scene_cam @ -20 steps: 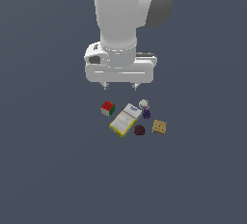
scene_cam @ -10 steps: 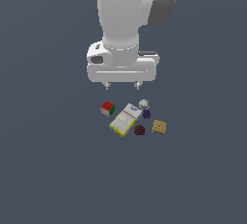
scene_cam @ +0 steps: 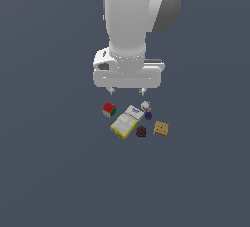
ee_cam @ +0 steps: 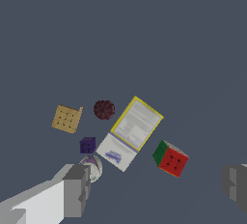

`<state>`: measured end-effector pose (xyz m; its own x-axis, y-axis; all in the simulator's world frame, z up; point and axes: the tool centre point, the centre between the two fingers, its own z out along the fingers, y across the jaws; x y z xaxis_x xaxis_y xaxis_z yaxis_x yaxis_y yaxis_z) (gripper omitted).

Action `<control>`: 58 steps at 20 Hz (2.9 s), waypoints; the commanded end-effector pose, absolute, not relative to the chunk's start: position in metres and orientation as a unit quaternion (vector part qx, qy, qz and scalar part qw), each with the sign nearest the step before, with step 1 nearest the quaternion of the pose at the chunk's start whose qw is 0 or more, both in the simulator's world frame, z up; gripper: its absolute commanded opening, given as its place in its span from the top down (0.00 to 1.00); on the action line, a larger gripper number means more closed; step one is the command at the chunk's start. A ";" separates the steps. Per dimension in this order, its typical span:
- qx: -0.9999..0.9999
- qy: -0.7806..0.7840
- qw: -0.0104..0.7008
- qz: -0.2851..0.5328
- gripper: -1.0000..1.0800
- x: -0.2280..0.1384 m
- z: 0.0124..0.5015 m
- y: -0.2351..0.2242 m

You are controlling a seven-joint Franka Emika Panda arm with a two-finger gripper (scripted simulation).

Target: Pick up a designated object from a clutter of objects.

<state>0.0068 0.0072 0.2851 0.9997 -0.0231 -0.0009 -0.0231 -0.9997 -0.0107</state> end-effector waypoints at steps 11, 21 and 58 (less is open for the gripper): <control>-0.998 0.064 -0.004 0.000 0.04 0.027 0.208 0.067; -0.993 0.120 -0.004 -0.001 0.04 0.026 0.121 0.136; -0.988 0.157 0.000 0.000 1.00 0.011 0.011 0.183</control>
<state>0.0111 0.1836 0.0116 0.9509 -0.3095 -0.0003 -0.3095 -0.9509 0.0000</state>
